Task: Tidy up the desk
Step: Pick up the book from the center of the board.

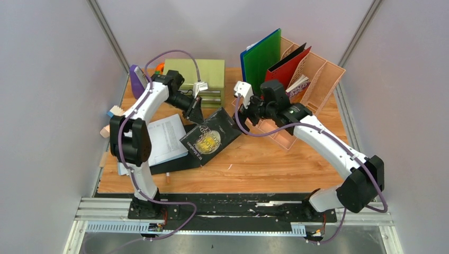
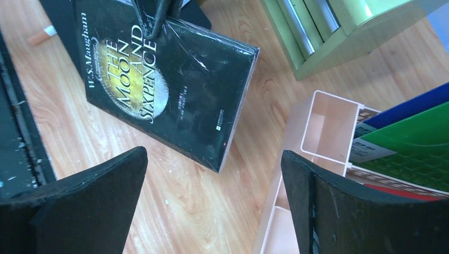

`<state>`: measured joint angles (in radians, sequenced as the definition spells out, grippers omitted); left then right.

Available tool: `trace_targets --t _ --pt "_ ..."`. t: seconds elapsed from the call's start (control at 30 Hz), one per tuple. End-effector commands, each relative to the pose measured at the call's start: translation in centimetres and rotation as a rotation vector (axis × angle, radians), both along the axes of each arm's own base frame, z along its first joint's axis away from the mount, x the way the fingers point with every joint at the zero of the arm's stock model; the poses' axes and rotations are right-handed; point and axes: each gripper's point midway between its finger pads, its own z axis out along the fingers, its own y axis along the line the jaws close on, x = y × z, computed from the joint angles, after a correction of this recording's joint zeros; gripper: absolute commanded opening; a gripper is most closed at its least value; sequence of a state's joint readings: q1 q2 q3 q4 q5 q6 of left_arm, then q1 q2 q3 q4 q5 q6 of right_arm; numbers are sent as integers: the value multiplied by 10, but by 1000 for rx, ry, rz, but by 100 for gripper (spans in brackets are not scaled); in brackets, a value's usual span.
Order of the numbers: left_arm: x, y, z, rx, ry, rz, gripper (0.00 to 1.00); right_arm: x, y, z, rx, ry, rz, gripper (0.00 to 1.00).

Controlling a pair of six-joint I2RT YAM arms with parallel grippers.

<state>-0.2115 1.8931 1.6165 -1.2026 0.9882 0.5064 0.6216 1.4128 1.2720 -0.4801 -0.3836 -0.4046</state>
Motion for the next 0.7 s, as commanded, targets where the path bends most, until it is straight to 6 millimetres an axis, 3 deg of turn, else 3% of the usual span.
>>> trace_targets --t 0.0,0.3,0.47,0.53,0.67 --pt "-38 -13 84 -97 -196 -114 0 -22 7 30 105 83 88 100" --pt "-81 -25 117 -39 -469 -245 0 -42 18 40 171 171 222 100" --pt "-92 -30 122 -62 -523 -278 0 -77 29 40 243 293 405 95" --pt "-92 -30 122 -62 -533 -272 0 -92 31 40 269 354 478 81" --pt "-90 -31 119 -65 -538 -268 0 -101 32 38 287 412 533 36"
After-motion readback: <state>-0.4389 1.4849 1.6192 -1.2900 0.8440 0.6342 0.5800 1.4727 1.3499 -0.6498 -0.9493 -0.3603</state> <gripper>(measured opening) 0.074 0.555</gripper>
